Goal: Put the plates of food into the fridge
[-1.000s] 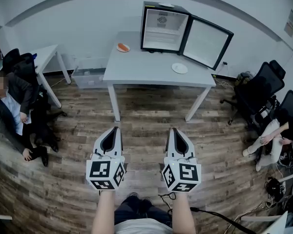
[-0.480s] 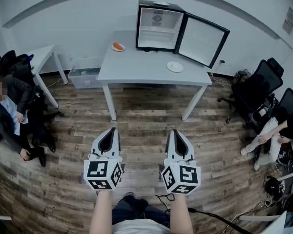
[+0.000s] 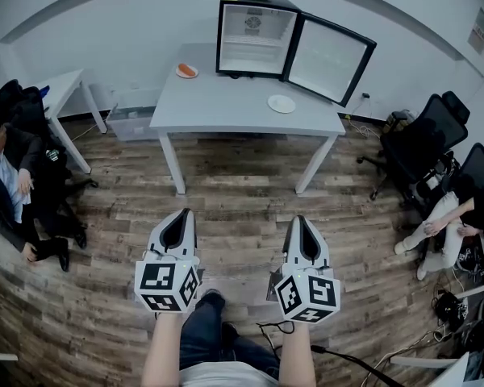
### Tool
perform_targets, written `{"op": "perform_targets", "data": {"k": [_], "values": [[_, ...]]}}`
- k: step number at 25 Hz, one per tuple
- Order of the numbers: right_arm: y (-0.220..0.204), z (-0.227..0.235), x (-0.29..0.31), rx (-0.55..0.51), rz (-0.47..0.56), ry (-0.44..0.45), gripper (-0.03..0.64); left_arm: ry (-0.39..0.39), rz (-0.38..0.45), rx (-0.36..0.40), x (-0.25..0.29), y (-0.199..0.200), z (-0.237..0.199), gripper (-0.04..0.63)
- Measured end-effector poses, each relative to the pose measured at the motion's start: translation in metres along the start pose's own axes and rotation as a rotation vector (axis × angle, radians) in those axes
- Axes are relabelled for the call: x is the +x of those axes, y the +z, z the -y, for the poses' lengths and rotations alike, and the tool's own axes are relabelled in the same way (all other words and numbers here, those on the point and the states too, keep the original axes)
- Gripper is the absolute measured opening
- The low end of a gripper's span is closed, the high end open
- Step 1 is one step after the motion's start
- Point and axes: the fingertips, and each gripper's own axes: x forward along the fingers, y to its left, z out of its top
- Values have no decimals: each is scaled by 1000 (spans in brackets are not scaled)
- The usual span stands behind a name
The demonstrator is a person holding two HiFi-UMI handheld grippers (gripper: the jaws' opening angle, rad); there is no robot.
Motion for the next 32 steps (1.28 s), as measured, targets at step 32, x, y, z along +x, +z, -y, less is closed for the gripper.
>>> {"op": "perform_targets", "data": {"k": [32], "values": [[30, 67, 278, -15, 18, -132, 14, -115, -14, -44, 311, 43, -76, 8]]}}
